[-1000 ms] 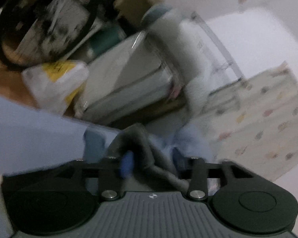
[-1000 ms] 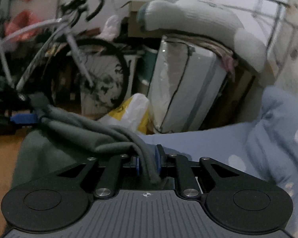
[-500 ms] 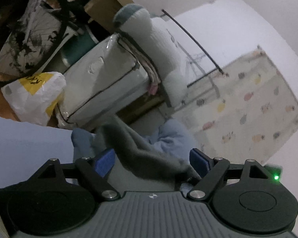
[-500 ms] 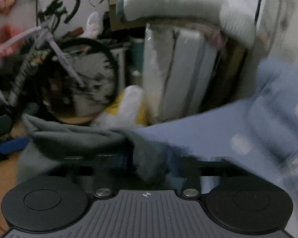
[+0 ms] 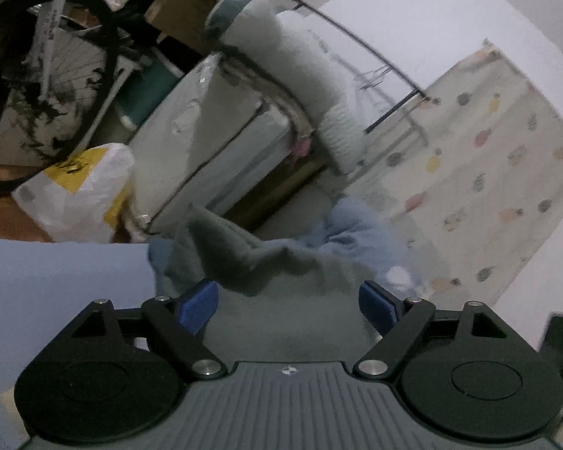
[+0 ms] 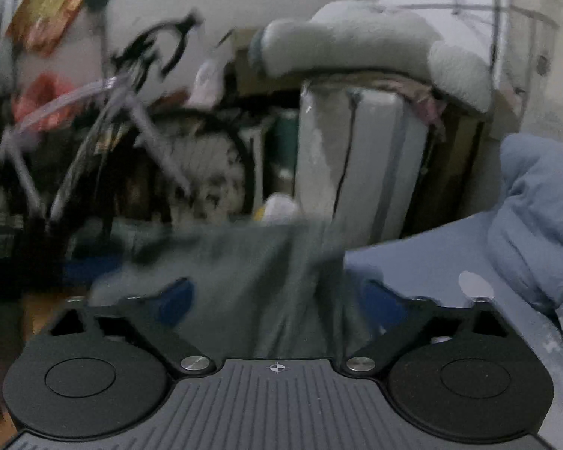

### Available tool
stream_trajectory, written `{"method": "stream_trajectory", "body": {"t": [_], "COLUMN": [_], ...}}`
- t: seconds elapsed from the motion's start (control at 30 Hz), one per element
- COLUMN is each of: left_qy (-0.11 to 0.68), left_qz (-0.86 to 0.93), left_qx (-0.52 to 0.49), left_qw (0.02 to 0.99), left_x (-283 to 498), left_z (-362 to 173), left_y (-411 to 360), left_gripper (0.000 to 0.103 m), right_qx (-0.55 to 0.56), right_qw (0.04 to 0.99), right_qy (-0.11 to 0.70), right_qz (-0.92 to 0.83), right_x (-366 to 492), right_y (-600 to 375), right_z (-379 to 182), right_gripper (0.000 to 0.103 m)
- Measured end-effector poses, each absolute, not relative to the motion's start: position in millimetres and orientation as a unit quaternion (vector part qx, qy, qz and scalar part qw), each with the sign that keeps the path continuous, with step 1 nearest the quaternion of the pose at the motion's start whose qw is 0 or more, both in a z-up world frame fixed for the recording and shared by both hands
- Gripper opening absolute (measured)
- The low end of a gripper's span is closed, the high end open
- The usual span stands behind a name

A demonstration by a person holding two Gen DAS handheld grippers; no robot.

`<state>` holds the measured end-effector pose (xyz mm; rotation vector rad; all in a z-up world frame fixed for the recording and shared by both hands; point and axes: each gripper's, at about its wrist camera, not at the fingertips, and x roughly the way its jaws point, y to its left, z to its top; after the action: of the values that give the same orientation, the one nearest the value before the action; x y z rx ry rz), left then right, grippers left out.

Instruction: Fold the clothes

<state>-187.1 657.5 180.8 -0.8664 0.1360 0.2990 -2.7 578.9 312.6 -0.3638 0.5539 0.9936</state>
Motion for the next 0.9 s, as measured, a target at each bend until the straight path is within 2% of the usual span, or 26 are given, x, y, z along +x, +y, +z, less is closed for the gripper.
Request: {"method": "stream_trajectory", "body": {"t": [0.03, 0.1, 0.37, 0.5, 0.63, 0.73, 0.83, 0.9], "left_qy": [0.070, 0.080, 0.076, 0.074, 0.070, 0.053, 0.029, 0.010], "left_qz": [0.150, 0.159, 0.202, 0.200, 0.184, 0.153, 0.121, 0.098], "left_qx": [-0.416, -0.408, -0.398, -0.369, -0.314, -0.283, -0.263, -0.259], "left_qw": [0.894, 0.895, 0.891, 0.905, 0.929, 0.945, 0.957, 0.961], "left_x": [-187, -188, -206, -215, -228, -240, -252, -260], "left_z": [179, 176, 189, 206, 234, 265, 298, 321], "left_y": [658, 660, 670, 656, 622, 582, 539, 508], "left_gripper": [0.088, 0.087, 0.088, 0.088, 0.089, 0.092, 0.103, 0.103], "right_qx": [-0.195, -0.226, -0.196, -0.175, -0.155, -0.126, -0.094, -0.074], "right_qw": [0.830, 0.838, 0.899, 0.909, 0.924, 0.938, 0.951, 0.959], "right_qy": [0.266, 0.276, 0.285, 0.264, 0.233, 0.215, 0.192, 0.175], "right_qz": [0.450, 0.414, 0.270, 0.271, 0.262, 0.242, 0.222, 0.209], "right_x": [-6, -10, -22, -65, -108, -136, -167, -188], "right_y": [575, 562, 463, 424, 377, 335, 287, 254], "right_z": [303, 286, 289, 308, 337, 365, 397, 417], "right_gripper": [0.057, 0.038, 0.039, 0.042, 0.066, 0.071, 0.077, 0.080]}}
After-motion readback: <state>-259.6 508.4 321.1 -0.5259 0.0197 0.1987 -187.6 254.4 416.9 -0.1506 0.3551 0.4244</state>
